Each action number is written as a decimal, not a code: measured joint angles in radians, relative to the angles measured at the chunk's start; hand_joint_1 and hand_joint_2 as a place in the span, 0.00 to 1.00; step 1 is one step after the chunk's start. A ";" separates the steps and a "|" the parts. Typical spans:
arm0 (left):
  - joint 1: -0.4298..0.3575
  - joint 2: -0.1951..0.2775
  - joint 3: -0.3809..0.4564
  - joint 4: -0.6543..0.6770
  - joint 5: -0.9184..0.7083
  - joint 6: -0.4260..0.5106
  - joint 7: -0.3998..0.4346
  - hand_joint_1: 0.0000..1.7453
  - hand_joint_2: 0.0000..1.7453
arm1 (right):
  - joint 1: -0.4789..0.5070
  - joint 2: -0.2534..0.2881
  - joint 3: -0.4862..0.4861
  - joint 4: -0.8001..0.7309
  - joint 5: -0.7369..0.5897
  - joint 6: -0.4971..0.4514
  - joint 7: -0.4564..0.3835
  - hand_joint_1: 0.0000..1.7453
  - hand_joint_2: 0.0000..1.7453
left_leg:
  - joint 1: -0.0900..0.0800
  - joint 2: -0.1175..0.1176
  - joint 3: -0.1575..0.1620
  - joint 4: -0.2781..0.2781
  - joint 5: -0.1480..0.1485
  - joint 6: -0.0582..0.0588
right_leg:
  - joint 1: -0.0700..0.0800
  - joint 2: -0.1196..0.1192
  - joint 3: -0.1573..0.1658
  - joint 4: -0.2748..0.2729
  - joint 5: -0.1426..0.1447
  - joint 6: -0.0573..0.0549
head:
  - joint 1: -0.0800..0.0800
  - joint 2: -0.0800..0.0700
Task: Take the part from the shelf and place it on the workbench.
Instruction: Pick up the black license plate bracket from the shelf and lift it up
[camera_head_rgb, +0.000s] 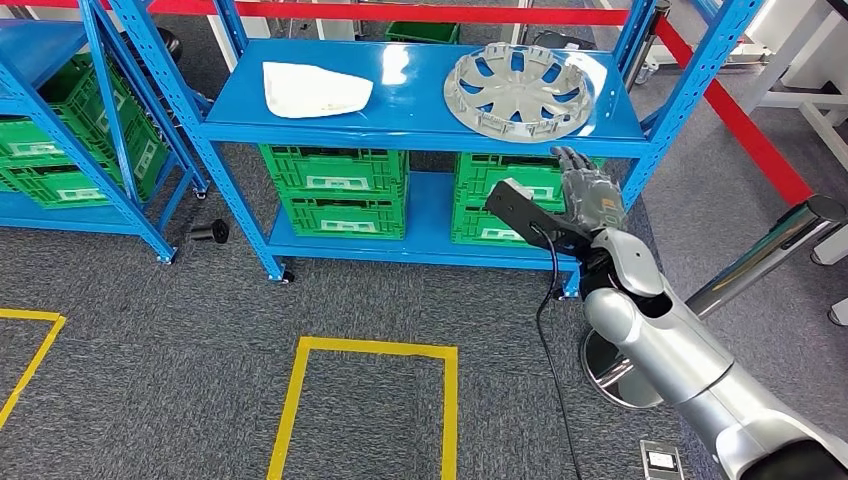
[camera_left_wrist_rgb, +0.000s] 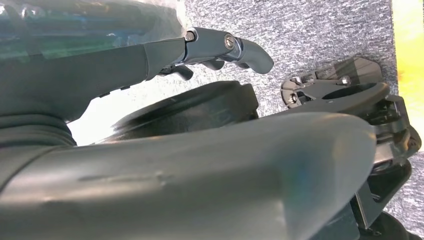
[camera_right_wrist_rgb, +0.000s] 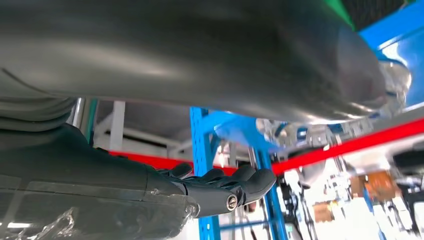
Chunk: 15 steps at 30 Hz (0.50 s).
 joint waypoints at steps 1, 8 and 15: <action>0.000 0.001 0.000 0.000 -0.001 0.000 0.002 0.00 0.00 | -0.001 0.001 0.002 0.006 -0.018 0.007 -0.001 0.00 0.00 | 0.000 0.000 0.000 0.000 0.000 0.000 | 0.000 0.000 0.000 0.000 0.000 0.000 | 0.000 0.000; 0.000 0.003 0.000 0.000 -0.006 0.000 0.007 0.00 0.00 | -0.010 0.007 0.028 0.053 -0.146 0.055 0.013 0.00 0.00 | 0.000 0.000 0.000 0.000 0.000 0.000 | 0.000 0.000 0.000 0.000 0.000 0.000 | 0.000 0.000; 0.000 0.004 -0.005 0.000 -0.020 0.000 0.010 0.00 0.00 | -0.023 0.010 0.063 0.109 -0.201 0.072 0.029 0.00 0.00 | 0.000 0.000 0.000 0.000 0.000 0.000 | 0.000 0.000 0.000 0.000 0.000 0.000 | 0.000 0.000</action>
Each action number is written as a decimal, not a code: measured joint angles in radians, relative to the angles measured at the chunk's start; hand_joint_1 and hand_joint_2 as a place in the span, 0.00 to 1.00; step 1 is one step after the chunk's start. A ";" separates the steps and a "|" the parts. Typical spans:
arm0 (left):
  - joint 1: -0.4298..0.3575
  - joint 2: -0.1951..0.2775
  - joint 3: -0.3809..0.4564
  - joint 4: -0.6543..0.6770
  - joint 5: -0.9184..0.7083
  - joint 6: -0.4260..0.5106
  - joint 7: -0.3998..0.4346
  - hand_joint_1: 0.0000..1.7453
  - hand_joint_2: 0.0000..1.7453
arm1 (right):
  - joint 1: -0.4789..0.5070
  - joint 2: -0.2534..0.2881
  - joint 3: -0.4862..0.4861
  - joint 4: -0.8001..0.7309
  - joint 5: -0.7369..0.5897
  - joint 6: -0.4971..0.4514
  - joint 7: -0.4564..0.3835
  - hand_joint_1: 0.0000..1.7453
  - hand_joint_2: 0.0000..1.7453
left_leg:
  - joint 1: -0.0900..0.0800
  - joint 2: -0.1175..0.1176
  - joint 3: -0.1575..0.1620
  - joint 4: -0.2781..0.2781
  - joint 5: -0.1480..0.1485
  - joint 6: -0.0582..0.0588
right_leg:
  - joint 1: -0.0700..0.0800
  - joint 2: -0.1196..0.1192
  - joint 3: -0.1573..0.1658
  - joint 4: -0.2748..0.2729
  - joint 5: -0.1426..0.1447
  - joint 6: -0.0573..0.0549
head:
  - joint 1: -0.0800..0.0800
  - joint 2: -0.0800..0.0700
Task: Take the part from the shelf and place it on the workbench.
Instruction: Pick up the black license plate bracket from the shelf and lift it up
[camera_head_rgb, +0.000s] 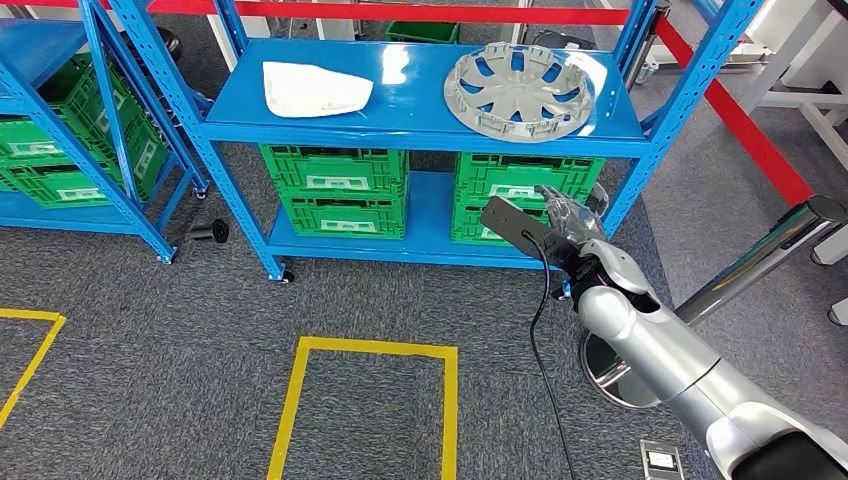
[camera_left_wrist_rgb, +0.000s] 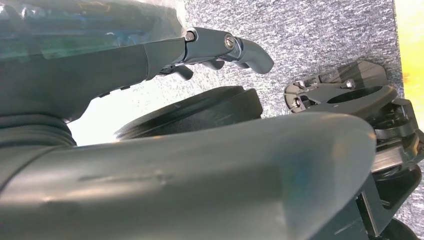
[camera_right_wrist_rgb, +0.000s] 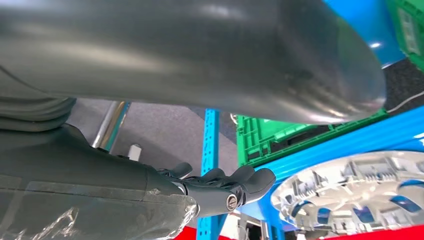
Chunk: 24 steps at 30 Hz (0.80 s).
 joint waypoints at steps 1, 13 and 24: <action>0.000 0.000 -0.001 0.000 0.000 0.000 0.000 0.00 0.00 | -0.003 0.000 0.005 0.006 0.001 -0.003 0.001 0.00 0.00 | 0.000 0.000 0.000 0.000 0.000 0.000 | 0.000 0.000 0.000 0.000 0.000 0.000 | 0.000 0.000; -0.001 0.004 -0.011 0.000 -0.001 -0.007 0.003 0.00 0.00 | -0.056 0.006 0.056 0.028 0.213 0.011 0.032 0.00 0.00 | 0.000 0.000 0.000 0.000 0.000 0.000 | 0.000 0.000 0.000 0.000 0.000 0.000 | 0.000 0.000; -0.004 0.008 -0.012 0.000 -0.002 -0.016 0.003 0.00 0.00 | -0.103 0.019 0.113 0.032 0.241 0.151 0.034 0.00 0.00 | 0.000 0.000 0.000 0.000 0.000 0.000 | 0.000 0.000 0.000 0.000 0.000 0.000 | 0.000 0.000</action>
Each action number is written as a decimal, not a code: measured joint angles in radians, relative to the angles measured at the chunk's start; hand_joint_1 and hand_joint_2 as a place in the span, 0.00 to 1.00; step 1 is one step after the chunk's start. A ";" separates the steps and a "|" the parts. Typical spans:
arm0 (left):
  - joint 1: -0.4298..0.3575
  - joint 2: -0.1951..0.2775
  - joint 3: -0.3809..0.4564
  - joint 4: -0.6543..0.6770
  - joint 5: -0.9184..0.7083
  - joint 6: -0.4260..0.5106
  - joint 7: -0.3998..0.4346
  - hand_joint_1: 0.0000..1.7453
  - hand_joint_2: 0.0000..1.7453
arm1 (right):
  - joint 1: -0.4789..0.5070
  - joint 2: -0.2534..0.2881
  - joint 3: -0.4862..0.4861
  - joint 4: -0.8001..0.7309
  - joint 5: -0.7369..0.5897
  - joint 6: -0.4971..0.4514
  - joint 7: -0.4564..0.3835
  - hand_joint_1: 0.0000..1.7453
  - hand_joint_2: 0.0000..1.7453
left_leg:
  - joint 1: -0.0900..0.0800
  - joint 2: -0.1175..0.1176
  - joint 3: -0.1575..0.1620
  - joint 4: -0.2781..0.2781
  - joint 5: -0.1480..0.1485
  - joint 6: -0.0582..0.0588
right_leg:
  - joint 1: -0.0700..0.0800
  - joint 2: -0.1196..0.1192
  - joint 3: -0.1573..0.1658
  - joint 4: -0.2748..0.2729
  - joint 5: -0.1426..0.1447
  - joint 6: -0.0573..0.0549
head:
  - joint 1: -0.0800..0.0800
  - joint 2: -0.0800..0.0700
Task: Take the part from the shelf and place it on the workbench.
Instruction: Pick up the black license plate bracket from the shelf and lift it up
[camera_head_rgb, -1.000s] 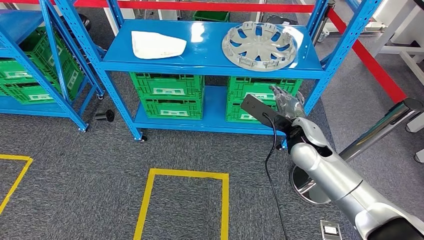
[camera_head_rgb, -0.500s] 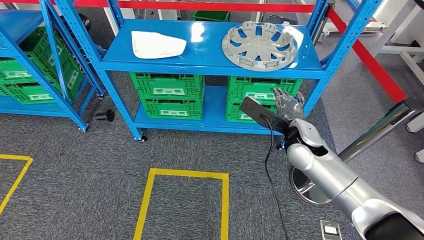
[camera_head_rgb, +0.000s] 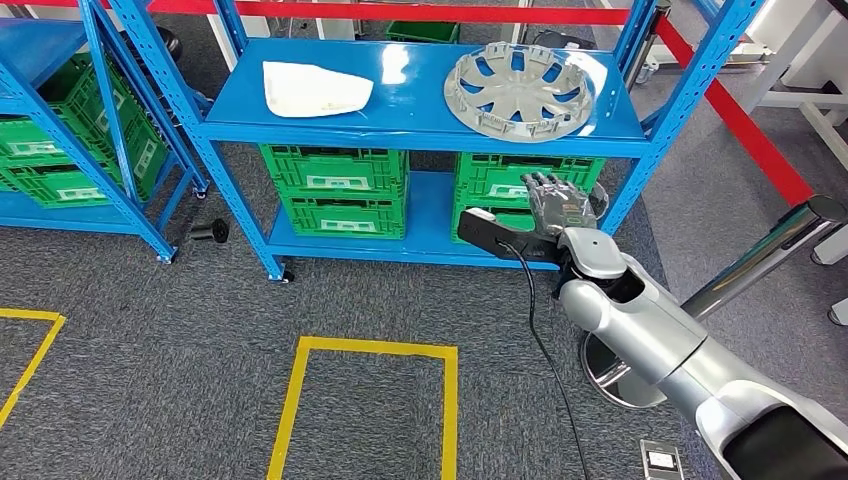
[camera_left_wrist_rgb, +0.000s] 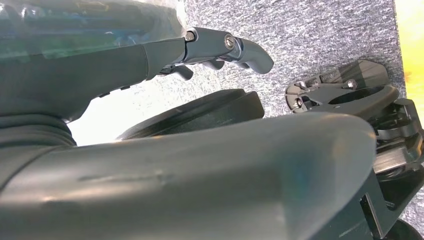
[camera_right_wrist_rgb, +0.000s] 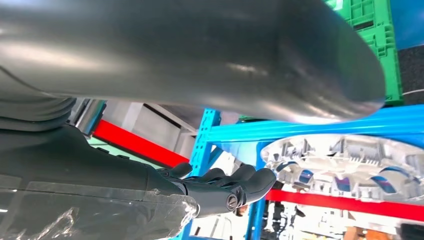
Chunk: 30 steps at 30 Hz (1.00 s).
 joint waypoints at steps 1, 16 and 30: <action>0.000 0.000 0.000 0.000 0.000 0.000 0.000 0.00 0.00 | -0.001 0.001 0.003 0.001 0.000 0.001 0.000 0.00 0.00 | 0.000 0.000 0.000 0.000 0.000 0.000 | 0.000 0.000 0.000 0.000 0.000 0.000 | 0.000 0.000; 0.000 0.000 0.000 0.000 0.000 0.000 0.000 0.00 0.00 | -0.004 0.004 0.028 0.009 -0.014 0.009 -0.022 0.00 0.00 | 0.000 0.000 0.000 0.000 0.000 0.000 | 0.000 0.000 0.000 0.000 0.000 0.000 | 0.000 0.000; 0.000 0.000 0.000 0.001 0.000 -0.019 0.009 0.00 0.00 | -0.004 0.012 0.029 0.028 -0.008 -0.005 -0.042 0.00 0.00 | 0.000 0.000 0.000 0.000 0.000 0.000 | 0.000 0.000 0.000 0.000 0.000 0.000 | 0.000 0.000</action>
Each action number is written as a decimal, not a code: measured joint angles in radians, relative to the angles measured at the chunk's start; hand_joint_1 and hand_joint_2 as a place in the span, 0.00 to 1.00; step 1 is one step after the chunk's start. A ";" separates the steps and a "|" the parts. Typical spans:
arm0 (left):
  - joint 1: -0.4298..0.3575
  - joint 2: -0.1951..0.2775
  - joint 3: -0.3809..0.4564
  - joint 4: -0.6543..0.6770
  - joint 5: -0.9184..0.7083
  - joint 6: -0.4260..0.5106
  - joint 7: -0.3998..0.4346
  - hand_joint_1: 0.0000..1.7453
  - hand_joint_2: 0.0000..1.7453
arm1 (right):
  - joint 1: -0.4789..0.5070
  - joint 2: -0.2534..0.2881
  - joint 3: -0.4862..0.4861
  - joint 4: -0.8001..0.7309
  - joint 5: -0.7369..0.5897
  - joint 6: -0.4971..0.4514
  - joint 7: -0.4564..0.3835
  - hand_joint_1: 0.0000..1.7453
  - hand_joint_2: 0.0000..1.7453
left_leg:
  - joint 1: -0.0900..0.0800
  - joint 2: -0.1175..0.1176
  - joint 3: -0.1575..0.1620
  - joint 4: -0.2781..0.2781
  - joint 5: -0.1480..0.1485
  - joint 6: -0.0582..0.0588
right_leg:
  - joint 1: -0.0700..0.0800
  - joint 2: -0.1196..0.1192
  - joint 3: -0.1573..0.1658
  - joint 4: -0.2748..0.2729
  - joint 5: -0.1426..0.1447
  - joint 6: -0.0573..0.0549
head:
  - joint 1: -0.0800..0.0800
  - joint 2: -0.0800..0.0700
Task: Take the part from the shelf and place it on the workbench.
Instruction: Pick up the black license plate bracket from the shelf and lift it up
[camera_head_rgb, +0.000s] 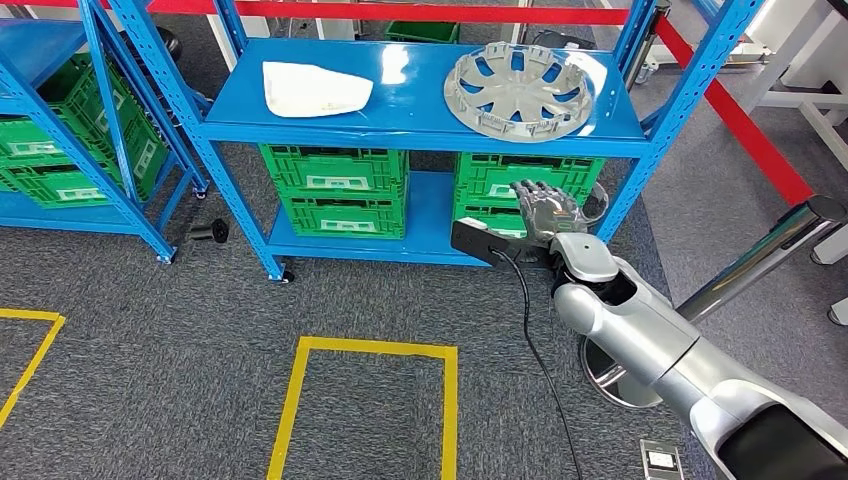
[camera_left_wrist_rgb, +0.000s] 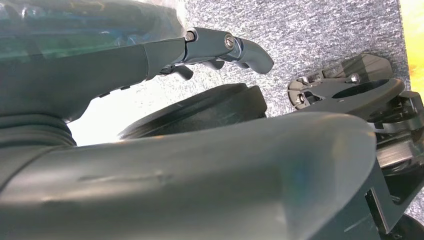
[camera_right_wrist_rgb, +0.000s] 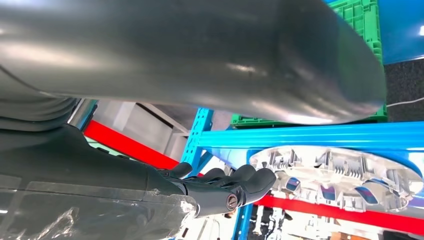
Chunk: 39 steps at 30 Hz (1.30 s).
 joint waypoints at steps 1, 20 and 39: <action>0.000 0.000 0.000 0.000 0.000 0.000 0.000 0.00 0.00 | 0.000 0.000 0.000 0.001 0.001 -0.004 -0.002 0.00 0.00 | 0.000 0.000 0.000 0.000 0.000 0.000 | 0.000 0.000 0.000 0.000 0.000 0.000 | 0.000 0.000; 0.000 0.000 0.000 0.000 0.000 0.001 0.003 0.00 0.00 | 0.001 0.005 0.000 0.015 0.005 -0.017 -0.007 0.00 0.00 | 0.000 0.000 0.000 0.000 0.000 0.000 | 0.000 0.000 0.000 0.000 0.000 0.000 | 0.000 0.000; 0.000 0.000 -0.001 0.000 -0.001 0.002 0.006 0.00 0.00 | 0.003 0.010 0.005 0.024 0.005 -0.019 -0.007 0.00 0.00 | -0.006 0.000 -0.001 0.003 -0.002 0.004 | -0.006 0.000 -0.001 -0.001 0.002 0.005 | 0.000 0.000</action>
